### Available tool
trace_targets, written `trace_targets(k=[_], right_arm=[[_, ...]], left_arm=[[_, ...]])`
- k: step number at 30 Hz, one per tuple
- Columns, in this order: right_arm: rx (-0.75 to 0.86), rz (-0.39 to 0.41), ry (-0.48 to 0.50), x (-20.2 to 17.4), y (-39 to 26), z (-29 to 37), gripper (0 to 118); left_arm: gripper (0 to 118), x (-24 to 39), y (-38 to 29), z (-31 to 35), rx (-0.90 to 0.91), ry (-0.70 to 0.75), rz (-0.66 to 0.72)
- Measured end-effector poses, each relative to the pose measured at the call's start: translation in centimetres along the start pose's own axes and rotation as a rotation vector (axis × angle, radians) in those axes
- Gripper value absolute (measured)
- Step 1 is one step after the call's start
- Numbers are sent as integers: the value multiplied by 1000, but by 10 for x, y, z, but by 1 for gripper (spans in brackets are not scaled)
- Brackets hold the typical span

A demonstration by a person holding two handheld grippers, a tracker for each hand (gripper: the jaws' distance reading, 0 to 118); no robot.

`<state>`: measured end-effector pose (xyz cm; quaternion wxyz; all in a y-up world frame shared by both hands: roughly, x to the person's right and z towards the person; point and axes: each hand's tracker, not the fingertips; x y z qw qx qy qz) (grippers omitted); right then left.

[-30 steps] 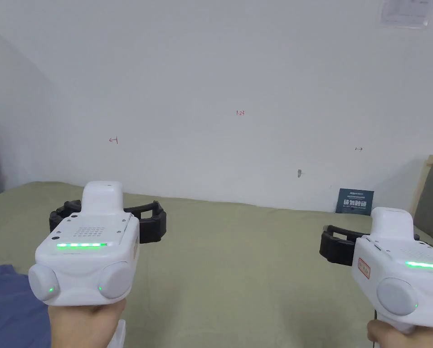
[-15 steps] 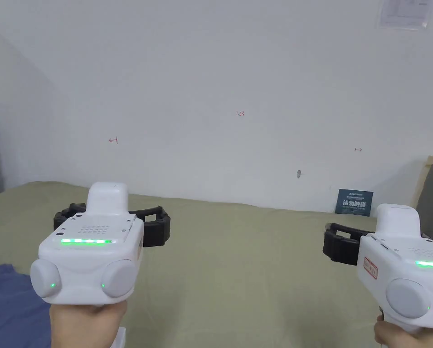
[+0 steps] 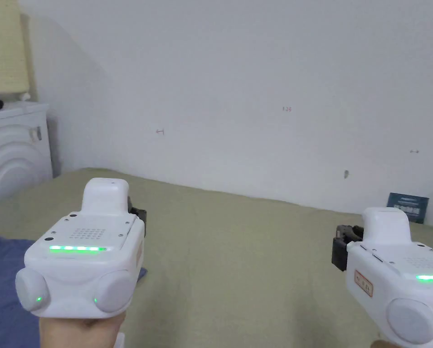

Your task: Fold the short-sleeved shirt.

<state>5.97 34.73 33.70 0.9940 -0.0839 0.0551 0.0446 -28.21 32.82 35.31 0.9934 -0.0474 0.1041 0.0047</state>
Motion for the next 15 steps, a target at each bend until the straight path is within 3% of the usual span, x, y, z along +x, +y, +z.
trace_targets(k=[4, 6, 11, 15], right_arm=[[-21, 19, 215, -78, -2, -12, 0], [-17, -10, 340, -112, -8, -18, 0], [-100, 6, 483, -175, -31, -39, 0], [-138, 31, 539, -187, -45, -54, 0]], left_arm=[[1, -65, -4, 44, -30, 176, 7], [1, -98, -9, 65, -53, 273, 17], [1, -154, -38, 109, -132, 442, 39], [1, -184, -52, 102, -199, 474, 85]])
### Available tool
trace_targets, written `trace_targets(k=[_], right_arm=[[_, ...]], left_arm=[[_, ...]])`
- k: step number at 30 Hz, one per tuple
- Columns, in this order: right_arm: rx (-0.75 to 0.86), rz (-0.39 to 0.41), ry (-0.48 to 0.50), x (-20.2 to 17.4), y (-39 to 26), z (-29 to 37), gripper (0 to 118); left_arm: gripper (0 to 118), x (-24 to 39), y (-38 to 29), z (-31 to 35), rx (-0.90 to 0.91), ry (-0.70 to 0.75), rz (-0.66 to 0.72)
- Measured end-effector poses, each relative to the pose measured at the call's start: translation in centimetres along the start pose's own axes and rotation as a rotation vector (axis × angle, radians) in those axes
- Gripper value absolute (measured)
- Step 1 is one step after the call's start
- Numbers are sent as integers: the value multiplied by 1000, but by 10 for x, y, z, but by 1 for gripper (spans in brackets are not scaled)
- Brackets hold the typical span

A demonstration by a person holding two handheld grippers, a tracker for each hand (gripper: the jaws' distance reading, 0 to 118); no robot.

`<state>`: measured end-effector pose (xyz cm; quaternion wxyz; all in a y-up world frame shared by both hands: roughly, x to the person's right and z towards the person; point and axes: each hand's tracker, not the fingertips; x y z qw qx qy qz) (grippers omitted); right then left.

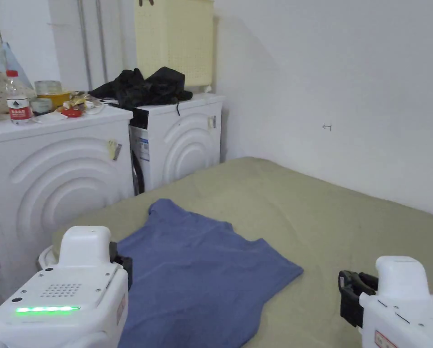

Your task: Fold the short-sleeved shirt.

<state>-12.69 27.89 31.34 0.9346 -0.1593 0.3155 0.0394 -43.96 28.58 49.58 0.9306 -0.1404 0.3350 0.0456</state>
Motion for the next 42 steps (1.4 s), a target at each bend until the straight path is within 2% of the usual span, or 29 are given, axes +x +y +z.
trace_targets(k=[5, 9, 10, 11, 14, 15, 16, 17, 18, 20, 23, 25, 30, 32, 33, 34, 35, 39, 41, 42], right_arm=[[-39, 26, -66, 40, -5, 0, 0], [-58, 0, -172, 86, -12, 18, 0], [-64, 4, -210, 98, -16, 22, 0], [-74, 5, -244, 109, -20, 25, 0], [-153, -33, -310, 140, -35, 33, 0], [-177, -55, -312, 149, -40, 35, 0], [-205, -62, -325, 158, -47, 36, 0], [-228, -75, -338, 165, -53, 36, 0], [-248, -87, -351, 171, -58, 37, 0], [-243, -84, -360, 178, -66, 39, 0], [-252, -85, -368, 184, -75, 34, 0], [-259, -97, -358, 186, -80, 28, 0], [-271, -137, -319, 185, -96, 14, 0], [-314, -163, -294, 184, -105, 12, 0], [-333, -175, -292, 181, -109, 12, 0], [-337, -208, -293, 180, -114, 15, 0], [-349, -235, -272, 180, -118, 17, 0], [-350, -231, -276, 178, -123, 36, 0], [-341, -219, -309, 182, -122, 51, 0], [-333, -222, -321, 185, -120, 58, 0]], left_arm=[[0, 37, 42, -92, -94, -122, -111], [0, 101, 87, -203, -272, -326, -230], [0, 121, 91, -235, -345, -368, -265], [0, 142, 96, -272, -493, -436, -303], [3, 195, 81, -361, -846, -540, -319], [35, 211, 74, -373, -903, -514, -294], [81, 222, 64, -395, -971, -516, -274], [117, 230, 54, -413, -1010, -502, -232], [118, 241, 41, -429, -1054, -471, -245], [118, 254, 23, -437, -1011, -496, -285], [118, 264, -2, -434, -1034, -493, -249], [118, 270, -21, -438, -1087, -471, -213], [118, 276, -53, -450, -1115, -423, -258], [116, 274, -45, -449, -1064, -417, -239], [78, 273, -38, -446, -1041, -396, -211], [24, 273, -27, -441, -988, -373, -226], [1, 270, -16, -433, -945, -419, -228], [1, 270, 8, -410, -946, -488, -258], [1, 282, 25, -388, -905, -490, -271], [1, 289, 32, -378, -893, -535, -288]])
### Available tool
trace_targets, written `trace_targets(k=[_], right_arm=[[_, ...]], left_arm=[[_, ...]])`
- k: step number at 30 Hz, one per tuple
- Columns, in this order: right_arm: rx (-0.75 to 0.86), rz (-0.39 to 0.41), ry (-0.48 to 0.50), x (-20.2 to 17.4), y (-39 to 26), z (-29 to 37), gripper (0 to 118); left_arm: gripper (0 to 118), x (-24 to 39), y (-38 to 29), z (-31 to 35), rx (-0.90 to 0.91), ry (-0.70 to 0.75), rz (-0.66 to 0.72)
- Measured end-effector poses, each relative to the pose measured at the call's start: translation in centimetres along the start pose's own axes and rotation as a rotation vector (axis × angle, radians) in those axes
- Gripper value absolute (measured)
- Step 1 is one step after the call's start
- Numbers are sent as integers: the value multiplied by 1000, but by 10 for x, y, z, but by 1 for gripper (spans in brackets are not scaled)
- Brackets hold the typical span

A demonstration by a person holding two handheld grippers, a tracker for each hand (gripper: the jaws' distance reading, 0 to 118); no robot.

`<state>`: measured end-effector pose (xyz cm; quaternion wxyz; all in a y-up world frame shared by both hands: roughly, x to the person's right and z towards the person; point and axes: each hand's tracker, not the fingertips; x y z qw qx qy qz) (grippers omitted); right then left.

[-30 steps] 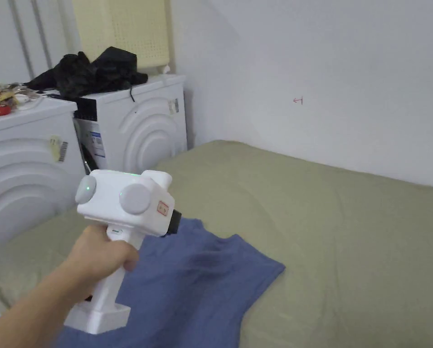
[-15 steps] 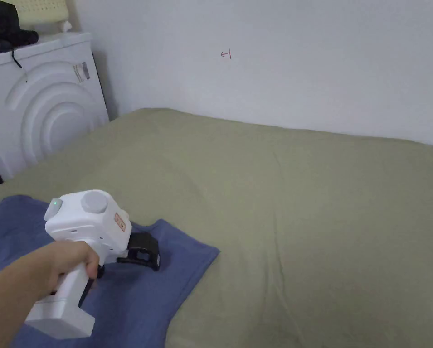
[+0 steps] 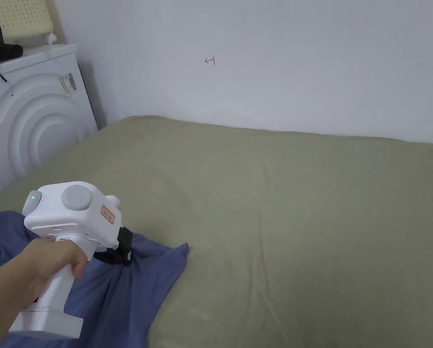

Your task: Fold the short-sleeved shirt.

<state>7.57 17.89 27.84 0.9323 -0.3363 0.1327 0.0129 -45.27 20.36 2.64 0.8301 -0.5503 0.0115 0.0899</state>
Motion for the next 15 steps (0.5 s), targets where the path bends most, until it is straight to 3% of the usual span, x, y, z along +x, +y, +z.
trace_targets(k=[3, 7, 12, 15], right_arm=[[33, -57, -39, 19, 0, 25, 0], [64, -76, -135, 42, -4, 64, 0], [91, -121, -212, 68, -22, 118, 0], [100, -165, -293, 83, -39, 148, 0]], left_arm=[[1, 50, 6, 20, 19, -81, -141], [1, 137, 17, 35, 46, -221, -237], [1, 283, 13, 38, 51, -365, -452], [1, 375, -13, 36, 16, -527, -585]])
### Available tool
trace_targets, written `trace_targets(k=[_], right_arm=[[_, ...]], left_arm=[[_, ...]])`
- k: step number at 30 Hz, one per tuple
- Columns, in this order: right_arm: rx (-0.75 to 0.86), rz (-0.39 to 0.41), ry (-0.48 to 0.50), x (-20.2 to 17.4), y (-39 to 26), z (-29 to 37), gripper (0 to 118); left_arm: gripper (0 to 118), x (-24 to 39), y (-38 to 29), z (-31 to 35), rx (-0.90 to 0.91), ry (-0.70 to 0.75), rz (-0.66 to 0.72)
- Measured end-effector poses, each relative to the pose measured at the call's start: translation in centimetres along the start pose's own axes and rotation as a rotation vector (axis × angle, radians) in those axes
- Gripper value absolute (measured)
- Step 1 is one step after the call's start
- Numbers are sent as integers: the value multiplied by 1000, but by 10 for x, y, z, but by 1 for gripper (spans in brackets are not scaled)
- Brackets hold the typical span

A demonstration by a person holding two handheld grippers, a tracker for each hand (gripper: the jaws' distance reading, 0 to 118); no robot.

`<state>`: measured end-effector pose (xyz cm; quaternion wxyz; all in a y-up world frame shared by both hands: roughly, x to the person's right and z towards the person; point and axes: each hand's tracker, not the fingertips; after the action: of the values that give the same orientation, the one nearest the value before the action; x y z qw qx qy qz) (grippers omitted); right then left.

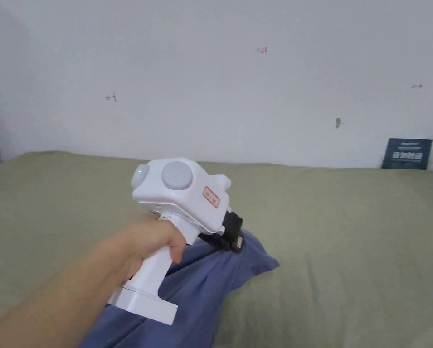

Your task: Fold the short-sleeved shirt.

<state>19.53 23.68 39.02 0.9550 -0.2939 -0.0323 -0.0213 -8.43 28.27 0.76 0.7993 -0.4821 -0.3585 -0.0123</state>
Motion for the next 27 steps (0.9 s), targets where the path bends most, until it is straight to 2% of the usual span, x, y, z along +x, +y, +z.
trace_targets(k=[4, 7, 10, 11, 12, 14, 15, 19, 21, 23, 27], right_arm=[[-5, -66, -66, 28, -11, 32, 0], [-6, -94, -113, 45, -20, 51, 0], [-5, -101, -160, 54, -28, 60, 0], [-6, -102, -174, 55, -29, 62, 0], [-7, -104, -177, 55, -29, 63, 0], [2, -131, -181, 57, -30, 68, 0], [4, -138, -174, 58, -30, 70, 0], [18, -119, -163, 50, -24, 72, 0], [22, -106, -139, 45, -20, 68, 0], [26, -81, -93, 37, -14, 63, 0], [58, -23, 0, 20, 0, 49, 0]], left_arm=[[1, 91, 19, -77, -86, -178, -162], [1, 159, 0, -116, -152, -269, -227], [1, 196, -12, -157, -232, -302, -293], [5, 204, -17, -170, -260, -293, -314], [24, 206, -20, -179, -266, -262, -304], [89, 203, -23, -191, -235, -212, -243], [105, 195, -22, -189, -202, -221, -187], [104, 145, -8, -123, -82, -247, 1], [103, 115, -15, -71, 39, -158, -36], [103, 84, -32, -14, 161, 2, -25], [101, 21, -102, 90, 331, 216, 158]])
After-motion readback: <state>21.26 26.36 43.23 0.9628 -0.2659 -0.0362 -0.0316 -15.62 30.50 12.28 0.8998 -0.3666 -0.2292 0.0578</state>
